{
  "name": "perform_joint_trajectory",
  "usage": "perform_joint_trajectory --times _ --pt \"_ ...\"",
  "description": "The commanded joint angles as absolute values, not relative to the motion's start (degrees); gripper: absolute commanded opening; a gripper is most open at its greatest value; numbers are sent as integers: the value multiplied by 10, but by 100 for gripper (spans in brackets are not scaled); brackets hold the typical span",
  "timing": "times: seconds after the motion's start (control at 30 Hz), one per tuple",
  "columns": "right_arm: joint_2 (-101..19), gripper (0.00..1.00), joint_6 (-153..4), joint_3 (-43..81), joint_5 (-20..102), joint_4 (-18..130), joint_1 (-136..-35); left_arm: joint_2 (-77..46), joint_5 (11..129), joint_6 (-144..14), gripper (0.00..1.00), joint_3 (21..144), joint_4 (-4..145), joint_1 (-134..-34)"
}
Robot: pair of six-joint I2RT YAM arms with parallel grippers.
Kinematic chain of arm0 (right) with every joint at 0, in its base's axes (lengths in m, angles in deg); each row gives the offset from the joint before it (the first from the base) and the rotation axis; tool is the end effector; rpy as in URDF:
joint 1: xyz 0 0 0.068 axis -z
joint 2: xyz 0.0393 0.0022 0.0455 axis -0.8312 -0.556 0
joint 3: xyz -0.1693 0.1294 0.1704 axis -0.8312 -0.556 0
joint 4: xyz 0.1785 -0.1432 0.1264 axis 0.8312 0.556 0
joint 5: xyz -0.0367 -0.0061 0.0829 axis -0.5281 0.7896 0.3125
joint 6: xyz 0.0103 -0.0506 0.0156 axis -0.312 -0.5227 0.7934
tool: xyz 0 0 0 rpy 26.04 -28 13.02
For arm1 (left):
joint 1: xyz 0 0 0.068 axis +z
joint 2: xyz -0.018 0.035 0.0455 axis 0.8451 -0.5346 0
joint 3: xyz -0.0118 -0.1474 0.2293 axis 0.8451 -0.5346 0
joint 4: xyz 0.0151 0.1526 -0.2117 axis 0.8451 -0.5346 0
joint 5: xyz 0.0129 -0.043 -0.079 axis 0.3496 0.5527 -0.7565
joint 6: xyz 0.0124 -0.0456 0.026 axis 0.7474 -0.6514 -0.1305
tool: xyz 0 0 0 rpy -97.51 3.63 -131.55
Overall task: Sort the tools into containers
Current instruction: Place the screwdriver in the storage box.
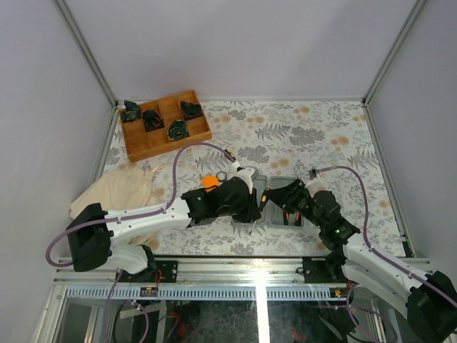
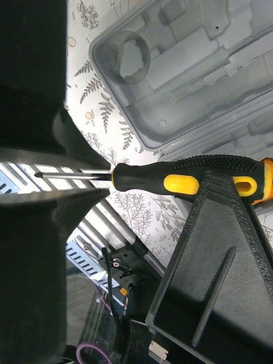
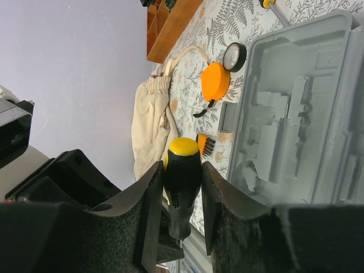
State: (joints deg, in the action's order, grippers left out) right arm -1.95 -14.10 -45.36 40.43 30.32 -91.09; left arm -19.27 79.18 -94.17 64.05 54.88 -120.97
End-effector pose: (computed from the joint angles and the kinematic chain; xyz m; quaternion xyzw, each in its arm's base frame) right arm 0.1402 0.1030 0.2048 0.1669 0.7229 0.5490 0.3849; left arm 0.1366 -0.2704 0.2497 0.1740 0.8875 -0.3330 0.2667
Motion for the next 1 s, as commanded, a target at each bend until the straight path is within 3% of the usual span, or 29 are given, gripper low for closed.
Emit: perform_joint_trajectory --times 0.0,0.07,0.3,0.6,0.97 --pt "-10 13 -153 -448 402 307 -915 -188 812 -942 28 656 568 -1213" --pt "-5 12 -162 -440 390 336 -915 -180 827 -940 42 658 557 -1213" --pt "6 10 -253 -360 323 539 -915 -133 900 -902 69 671 501 -1197" --pt "-88 10 -391 -221 246 737 -915 -84 849 -877 73 658 459 -1065" --pt "-230 7 -452 -117 188 767 -902 -46 929 -878 77 652 432 -1028"
